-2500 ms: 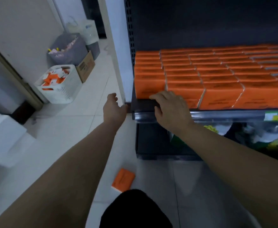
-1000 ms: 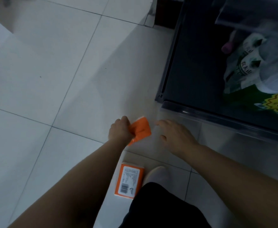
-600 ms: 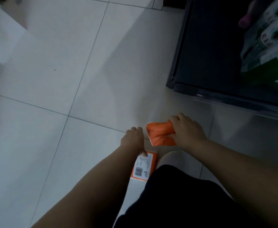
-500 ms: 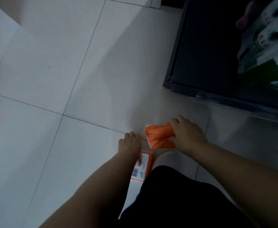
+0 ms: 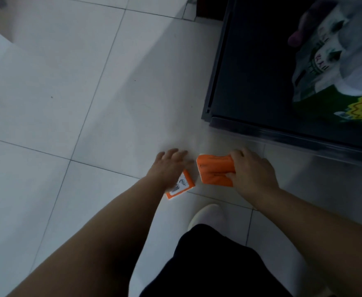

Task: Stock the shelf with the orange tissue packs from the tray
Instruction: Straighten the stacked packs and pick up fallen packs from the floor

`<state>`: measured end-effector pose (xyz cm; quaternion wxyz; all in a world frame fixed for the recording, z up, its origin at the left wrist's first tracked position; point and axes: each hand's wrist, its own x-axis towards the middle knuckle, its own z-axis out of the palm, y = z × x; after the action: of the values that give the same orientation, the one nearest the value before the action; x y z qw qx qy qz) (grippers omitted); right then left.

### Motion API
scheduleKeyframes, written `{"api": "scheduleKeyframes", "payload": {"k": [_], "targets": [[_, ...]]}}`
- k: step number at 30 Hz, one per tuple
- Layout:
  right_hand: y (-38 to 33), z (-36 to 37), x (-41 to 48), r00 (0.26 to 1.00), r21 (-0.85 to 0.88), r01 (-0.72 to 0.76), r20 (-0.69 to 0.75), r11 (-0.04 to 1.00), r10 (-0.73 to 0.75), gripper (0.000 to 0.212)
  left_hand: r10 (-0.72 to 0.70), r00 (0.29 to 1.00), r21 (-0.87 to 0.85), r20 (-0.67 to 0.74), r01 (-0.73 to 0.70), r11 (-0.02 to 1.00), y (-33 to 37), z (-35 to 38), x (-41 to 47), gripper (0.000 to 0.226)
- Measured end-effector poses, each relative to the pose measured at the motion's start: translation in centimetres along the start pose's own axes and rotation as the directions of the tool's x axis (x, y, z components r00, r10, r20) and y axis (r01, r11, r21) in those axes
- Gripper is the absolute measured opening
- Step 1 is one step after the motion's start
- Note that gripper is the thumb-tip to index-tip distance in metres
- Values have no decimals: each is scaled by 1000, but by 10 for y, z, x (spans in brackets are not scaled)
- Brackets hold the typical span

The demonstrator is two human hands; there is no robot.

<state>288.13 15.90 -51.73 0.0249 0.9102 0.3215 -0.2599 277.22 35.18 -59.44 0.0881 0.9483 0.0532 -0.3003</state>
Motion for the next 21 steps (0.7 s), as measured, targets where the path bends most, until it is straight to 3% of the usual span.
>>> {"api": "scheduleKeyframes", "payload": {"k": [2, 6, 9, 13, 17, 21], "targets": [[6, 4, -5, 1000, -3, -7, 28, 1000, 8, 42, 83, 996, 188, 34, -88, 978, -1, 4, 0, 68], [8, 9, -13, 997, 11, 3, 77, 1000, -4, 41, -3, 986, 226, -165, 41, 973, -10, 3, -6, 36], [6, 11, -13, 998, 44, 3, 70, 999, -6, 40, -128, 971, 81, -200, 146, 986, -21, -6, -7, 41], [4, 11, -15, 999, 75, -26, 40, 997, 24, 39, -254, 921, -170, -295, 211, 963, -25, -11, -18, 25], [5, 11, -15, 999, 74, -41, 33, 996, 39, 35, -152, 986, -129, -75, 142, 981, -28, 3, -34, 59], [5, 11, -14, 999, 96, -43, 28, 994, 40, 37, -453, 875, -463, -170, 335, 821, -18, -3, -29, 59]]}}
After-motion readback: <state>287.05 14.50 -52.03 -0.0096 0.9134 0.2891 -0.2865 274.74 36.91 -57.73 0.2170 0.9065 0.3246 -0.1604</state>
